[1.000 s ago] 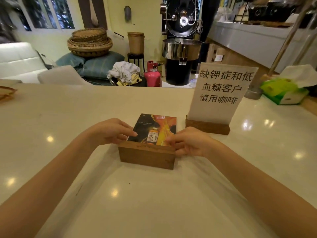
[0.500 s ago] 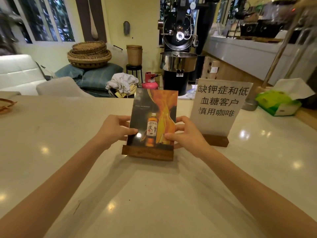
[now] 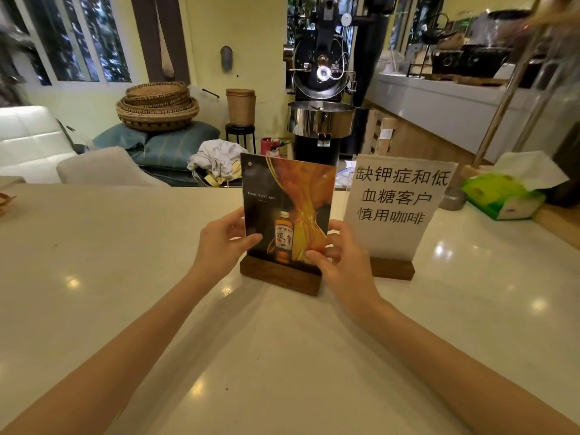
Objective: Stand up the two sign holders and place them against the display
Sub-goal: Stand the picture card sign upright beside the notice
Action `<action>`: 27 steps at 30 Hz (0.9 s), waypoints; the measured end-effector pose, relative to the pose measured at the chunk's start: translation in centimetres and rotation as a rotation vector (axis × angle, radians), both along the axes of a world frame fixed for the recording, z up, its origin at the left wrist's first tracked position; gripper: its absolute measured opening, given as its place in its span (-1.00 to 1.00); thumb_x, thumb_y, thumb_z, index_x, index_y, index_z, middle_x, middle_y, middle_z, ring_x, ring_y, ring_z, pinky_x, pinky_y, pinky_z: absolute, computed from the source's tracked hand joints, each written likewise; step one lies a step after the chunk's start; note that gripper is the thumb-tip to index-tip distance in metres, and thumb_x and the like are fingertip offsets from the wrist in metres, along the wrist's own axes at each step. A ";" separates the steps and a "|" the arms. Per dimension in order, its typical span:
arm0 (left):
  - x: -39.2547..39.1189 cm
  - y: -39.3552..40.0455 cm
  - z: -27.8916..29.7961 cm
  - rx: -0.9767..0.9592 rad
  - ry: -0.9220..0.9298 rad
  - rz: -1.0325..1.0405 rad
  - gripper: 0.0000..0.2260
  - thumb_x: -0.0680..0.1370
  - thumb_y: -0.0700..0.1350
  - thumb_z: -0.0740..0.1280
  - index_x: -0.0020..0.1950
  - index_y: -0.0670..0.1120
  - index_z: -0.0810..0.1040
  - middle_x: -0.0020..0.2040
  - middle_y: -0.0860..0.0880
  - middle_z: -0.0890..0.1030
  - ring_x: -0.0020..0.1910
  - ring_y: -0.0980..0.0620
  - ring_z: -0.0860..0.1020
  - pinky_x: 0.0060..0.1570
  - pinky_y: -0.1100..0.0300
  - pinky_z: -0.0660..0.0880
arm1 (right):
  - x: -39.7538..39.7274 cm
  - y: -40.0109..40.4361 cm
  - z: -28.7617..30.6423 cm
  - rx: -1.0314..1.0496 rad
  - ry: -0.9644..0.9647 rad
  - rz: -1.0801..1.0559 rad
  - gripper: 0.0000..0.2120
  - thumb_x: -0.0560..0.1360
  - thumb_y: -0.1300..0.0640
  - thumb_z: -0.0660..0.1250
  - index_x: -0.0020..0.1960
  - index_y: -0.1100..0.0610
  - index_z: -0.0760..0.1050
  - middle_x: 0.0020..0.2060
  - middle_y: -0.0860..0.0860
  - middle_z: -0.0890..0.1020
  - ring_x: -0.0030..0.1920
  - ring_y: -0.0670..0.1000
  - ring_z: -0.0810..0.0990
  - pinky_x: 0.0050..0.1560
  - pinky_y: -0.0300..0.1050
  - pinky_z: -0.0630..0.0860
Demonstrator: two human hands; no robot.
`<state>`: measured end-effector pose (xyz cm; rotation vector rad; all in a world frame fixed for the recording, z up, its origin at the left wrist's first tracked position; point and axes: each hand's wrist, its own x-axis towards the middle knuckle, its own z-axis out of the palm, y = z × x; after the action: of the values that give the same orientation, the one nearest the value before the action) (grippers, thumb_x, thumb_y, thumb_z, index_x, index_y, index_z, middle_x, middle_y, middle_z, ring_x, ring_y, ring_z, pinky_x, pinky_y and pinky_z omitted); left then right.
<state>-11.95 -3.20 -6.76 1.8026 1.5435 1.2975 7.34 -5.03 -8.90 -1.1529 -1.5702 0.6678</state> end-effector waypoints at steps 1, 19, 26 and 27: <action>0.1 0.2 -0.1 0.000 -0.013 -0.002 -0.53 0.42 -0.22 0.38 0.32 -0.04 0.43 -0.10 -0.04 0.62 -0.09 0.00 0.60 -0.05 0.23 0.51 | 0.1 0.0 -0.1 0.015 -0.012 -0.011 -0.60 0.39 0.17 0.39 0.14 -0.01 0.30 0.05 0.12 0.58 0.03 0.05 0.59 0.02 0.00 0.60; 1.8 0.1 -1.5 -0.062 -0.061 -0.011 -0.40 0.39 -0.10 0.42 0.37 0.01 0.26 0.18 -0.02 0.50 0.07 0.09 0.45 -0.23 0.44 0.41 | 4.9 -0.2 0.7 -0.080 0.094 -0.032 -0.88 0.40 0.18 0.38 -0.08 0.07 0.49 -0.12 -0.04 0.60 -0.07 -0.06 0.59 -0.09 -0.25 0.57; 2.7 -0.2 -0.8 -0.034 -0.012 0.068 -0.30 0.32 -0.10 0.49 0.37 -0.02 0.22 0.25 -0.13 0.52 0.03 0.08 0.45 -0.04 0.17 0.46 | 12.0 0.8 3.5 0.010 0.269 -0.453 -0.71 0.30 0.21 0.47 -0.03 0.14 0.47 -0.05 0.11 0.61 -0.07 0.07 0.58 -0.03 -0.05 0.56; 2.9 -0.3 -0.6 -0.029 -0.007 0.074 -0.30 0.32 -0.11 0.49 0.37 -0.04 0.22 0.25 -0.14 0.52 0.03 0.06 0.47 -0.03 0.16 0.45 | 12.8 1.1 3.8 -0.022 0.208 -0.470 -0.63 0.29 0.19 0.48 0.04 0.15 0.44 -0.02 0.09 0.59 -0.04 0.06 0.56 0.00 -0.04 0.53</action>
<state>-9.07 -3.46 -7.34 1.7365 1.6309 1.3067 20.14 -3.90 -5.09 -1.3607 -1.0668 0.4717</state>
